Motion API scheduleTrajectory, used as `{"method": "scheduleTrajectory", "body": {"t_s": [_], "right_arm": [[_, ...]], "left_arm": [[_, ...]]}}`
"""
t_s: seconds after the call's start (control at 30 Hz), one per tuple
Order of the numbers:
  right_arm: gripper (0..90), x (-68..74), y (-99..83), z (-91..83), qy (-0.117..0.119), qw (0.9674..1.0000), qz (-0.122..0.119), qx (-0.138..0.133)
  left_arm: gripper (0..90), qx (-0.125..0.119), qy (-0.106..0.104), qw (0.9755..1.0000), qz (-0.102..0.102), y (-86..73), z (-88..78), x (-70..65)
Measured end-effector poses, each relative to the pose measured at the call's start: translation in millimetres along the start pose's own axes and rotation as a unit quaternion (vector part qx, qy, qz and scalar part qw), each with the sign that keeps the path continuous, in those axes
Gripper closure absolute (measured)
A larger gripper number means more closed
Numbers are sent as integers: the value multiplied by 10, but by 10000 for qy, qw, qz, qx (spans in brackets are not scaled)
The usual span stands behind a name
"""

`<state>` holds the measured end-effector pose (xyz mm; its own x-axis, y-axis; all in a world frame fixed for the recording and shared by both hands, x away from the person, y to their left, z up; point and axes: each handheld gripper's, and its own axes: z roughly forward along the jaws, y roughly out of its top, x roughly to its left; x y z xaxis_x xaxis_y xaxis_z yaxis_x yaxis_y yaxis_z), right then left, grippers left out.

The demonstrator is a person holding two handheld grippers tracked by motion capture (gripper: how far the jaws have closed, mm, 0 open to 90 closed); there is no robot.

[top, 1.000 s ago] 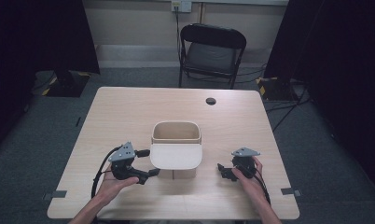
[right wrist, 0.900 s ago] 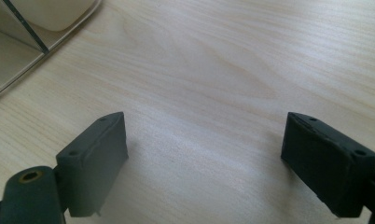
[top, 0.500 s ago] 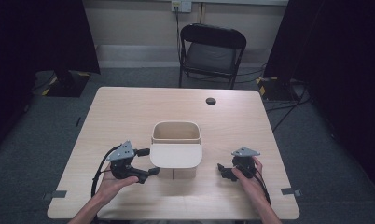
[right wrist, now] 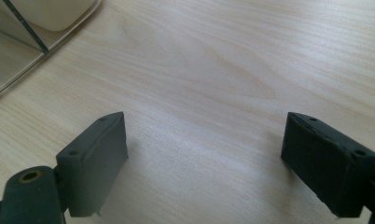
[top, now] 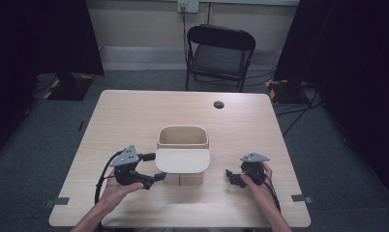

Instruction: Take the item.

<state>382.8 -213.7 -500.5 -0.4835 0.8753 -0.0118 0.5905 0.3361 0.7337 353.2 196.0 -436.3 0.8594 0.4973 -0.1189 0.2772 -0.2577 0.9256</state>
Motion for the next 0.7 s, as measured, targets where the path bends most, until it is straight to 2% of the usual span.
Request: {"method": "scheduleTrajectory", "body": {"t_s": [0.27, 0.7], "right_arm": [[137, 0, 0, 0, 0, 10000, 1, -2], [137, 0, 0, 0, 0, 10000, 1, 0]], "left_arm": [[172, -20, 66, 10000, 58, 17, -10, -15], [174, -89, 105, 9999, -22, 32, -25, -19]]}}
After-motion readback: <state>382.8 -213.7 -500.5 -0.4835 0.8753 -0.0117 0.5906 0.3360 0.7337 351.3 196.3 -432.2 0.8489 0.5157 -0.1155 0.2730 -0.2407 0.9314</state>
